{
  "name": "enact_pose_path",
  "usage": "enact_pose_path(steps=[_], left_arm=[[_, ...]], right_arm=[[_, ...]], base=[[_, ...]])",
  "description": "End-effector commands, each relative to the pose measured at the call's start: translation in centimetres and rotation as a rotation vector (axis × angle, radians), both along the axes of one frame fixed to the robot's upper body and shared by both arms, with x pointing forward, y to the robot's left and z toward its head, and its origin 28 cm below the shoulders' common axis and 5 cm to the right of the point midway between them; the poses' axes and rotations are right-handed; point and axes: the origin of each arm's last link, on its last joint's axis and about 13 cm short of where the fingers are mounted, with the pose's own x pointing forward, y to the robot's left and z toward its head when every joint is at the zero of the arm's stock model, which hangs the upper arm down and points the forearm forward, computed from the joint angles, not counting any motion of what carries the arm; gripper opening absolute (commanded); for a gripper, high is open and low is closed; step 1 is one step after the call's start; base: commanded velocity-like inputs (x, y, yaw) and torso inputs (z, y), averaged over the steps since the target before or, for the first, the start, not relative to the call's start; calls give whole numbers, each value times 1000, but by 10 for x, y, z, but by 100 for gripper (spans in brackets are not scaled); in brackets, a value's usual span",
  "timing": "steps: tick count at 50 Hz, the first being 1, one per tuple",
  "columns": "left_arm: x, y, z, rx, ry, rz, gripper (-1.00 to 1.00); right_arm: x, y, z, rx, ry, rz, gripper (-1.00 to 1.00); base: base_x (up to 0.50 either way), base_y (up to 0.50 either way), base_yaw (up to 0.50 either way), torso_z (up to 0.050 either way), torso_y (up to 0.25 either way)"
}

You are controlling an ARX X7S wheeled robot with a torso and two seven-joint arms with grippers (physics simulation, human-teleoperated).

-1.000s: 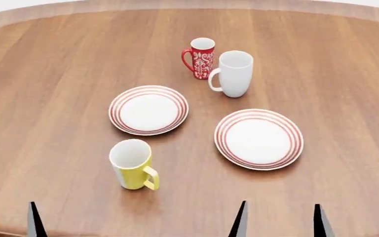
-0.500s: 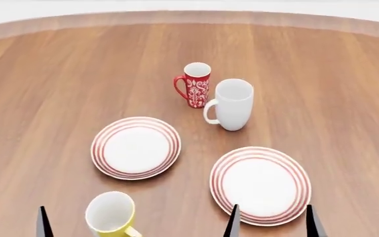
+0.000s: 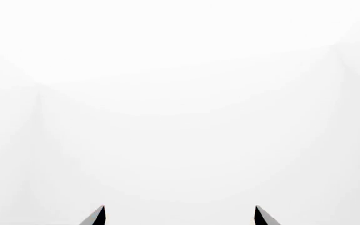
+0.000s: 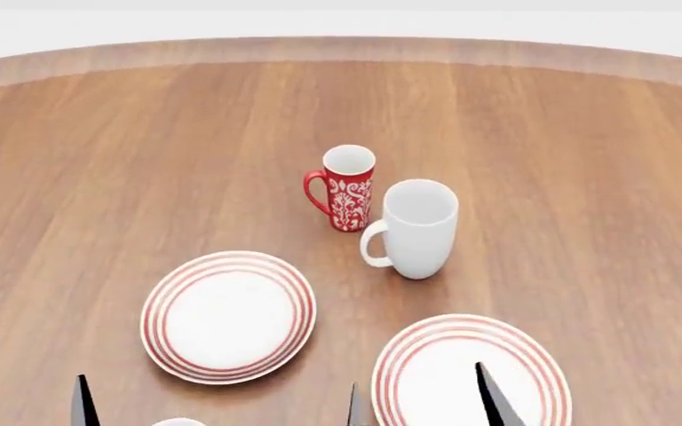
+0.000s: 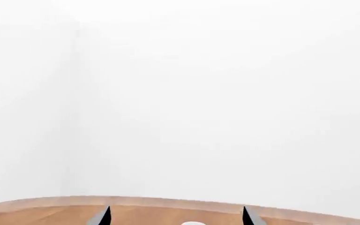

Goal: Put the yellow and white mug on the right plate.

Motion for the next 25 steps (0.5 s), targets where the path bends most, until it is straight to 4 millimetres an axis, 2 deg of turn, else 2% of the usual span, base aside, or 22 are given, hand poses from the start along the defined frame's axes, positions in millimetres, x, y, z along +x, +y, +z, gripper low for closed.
enact_pose_path(steps=[1, 7, 11, 25], left_arm=[[2, 1, 1, 9, -3, 18, 100], [2, 1, 1, 5, -3, 21, 100], [2, 1, 1, 3, -1, 21, 100], [2, 0, -1, 6, 9, 12, 100]], right_arm=[[3, 4, -4, -237, 129, 156, 100], [0, 6, -7, -325, 286, 324, 100], [5, 5, -8, -429, 316, 359, 100], [12, 3, 0, -517, 364, 493, 100]], base=[[0, 0, 0, 0, 0], [0, 0, 0, 0, 0], [0, 0, 0, 0, 0], [0, 0, 0, 0, 0]])
